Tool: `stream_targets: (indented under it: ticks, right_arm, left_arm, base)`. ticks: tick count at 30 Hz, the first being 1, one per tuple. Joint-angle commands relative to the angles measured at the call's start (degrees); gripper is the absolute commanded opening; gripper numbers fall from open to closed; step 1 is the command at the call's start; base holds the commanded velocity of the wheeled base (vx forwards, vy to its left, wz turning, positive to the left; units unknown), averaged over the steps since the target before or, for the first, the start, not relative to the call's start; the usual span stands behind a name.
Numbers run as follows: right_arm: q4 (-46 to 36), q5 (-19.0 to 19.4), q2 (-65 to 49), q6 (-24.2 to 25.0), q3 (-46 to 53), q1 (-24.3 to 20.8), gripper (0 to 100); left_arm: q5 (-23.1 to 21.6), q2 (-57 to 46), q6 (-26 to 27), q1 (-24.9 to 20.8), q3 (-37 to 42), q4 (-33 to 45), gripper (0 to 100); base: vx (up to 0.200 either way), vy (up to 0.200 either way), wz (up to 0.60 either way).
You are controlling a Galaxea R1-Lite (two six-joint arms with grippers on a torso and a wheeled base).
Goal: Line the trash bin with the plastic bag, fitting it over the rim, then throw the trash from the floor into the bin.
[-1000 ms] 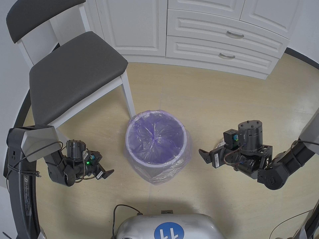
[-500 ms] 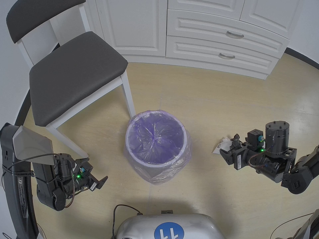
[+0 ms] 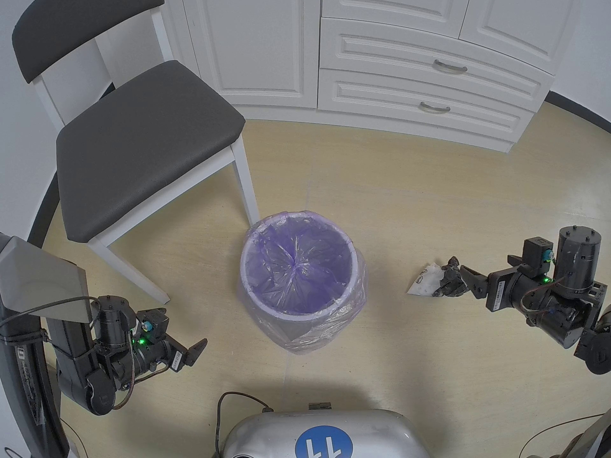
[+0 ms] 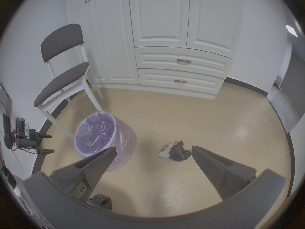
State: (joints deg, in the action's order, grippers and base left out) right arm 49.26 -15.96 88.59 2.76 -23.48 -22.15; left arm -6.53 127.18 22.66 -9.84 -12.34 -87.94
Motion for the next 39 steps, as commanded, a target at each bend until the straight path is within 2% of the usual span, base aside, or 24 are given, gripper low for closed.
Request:
stream_targets:
  ticks: [1,7,15,23,25,28,29,32,35,36,37,38,39]
  right_arm:
    - [0.0,-0.1,-5.3,-1.1,1.0,2.3,100]
    - [0.0,-0.5,-10.4,-6.2,4.7,3.9,100]
    - [-0.3,-0.5,-14.1,-9.4,4.8,4.1,100]
    - [-0.8,-0.6,-20.4,-17.4,4.7,7.4,100]
    - [-2.2,-0.6,-23.4,-20.1,5.4,7.7,100]
    - [-4.1,-0.7,-25.2,-21.1,5.7,7.7,100]
    - [-6.4,-0.7,-27.2,-21.8,5.0,7.7,100]
    - [-10.4,-0.5,-29.6,-21.7,3.1,7.6,100]
    - [-15.9,-0.6,-31.9,-19.4,0.0,7.1,100]
    - [-15.9,-0.6,-31.9,-19.4,0.0,7.1,100]
    - [-19.1,-0.7,-32.8,-17.0,-1.9,6.9,100]
    - [-26.6,-0.7,-34.4,-12.7,-6.1,6.7,100]
    - [-32.5,-0.7,-35.5,-9.7,-9.5,6.2,100]
  left_arm:
    - [0.4,-5.5,-1.9,-1.2,4.3,0.0,100]
    - [0.4,-15.5,-7.3,-2.6,9.2,0.1,100]
    - [0.4,-22.0,-7.5,-3.7,11.6,0.0,100]
    - [0.4,-32.2,-7.8,-4.0,12.3,0.1,100]
    - [0.4,-36.2,-9.0,-4.5,12.3,0.2,100]
    - [0.4,-37.3,-10.4,-5.8,12.3,0.2,100]
    - [0.6,-38.2,-12.5,-7.6,12.3,0.2,100]
    - [2.1,-40.6,-15.7,-9.8,12.3,0.6,100]
    - [7.3,-41.5,-17.4,-11.9,12.3,1.5,100]
    - [7.3,-41.5,-17.4,-11.9,12.3,1.5,100]
    - [10.0,-41.8,-17.9,-12.6,12.3,1.8,100]
    - [13.3,-42.3,-17.9,-13.5,12.2,2.2,100]
    - [14.7,-42.4,-17.6,-13.8,11.9,2.4,100]
  base:
    - [0.000,0.000,0.00]
    - [0.000,0.000,0.00]
    - [0.000,0.000,0.00]
    - [0.000,0.000,0.00]
    - [0.000,0.000,0.00]
    - [0.000,0.000,0.00]
    - [0.000,0.000,0.00]
    - [0.000,0.000,0.00]
    - [0.000,0.000,0.00]
    - [0.000,0.000,0.00]
    - [0.000,0.000,0.00]
    - [0.000,0.000,0.00]
    - [0.000,0.000,0.00]
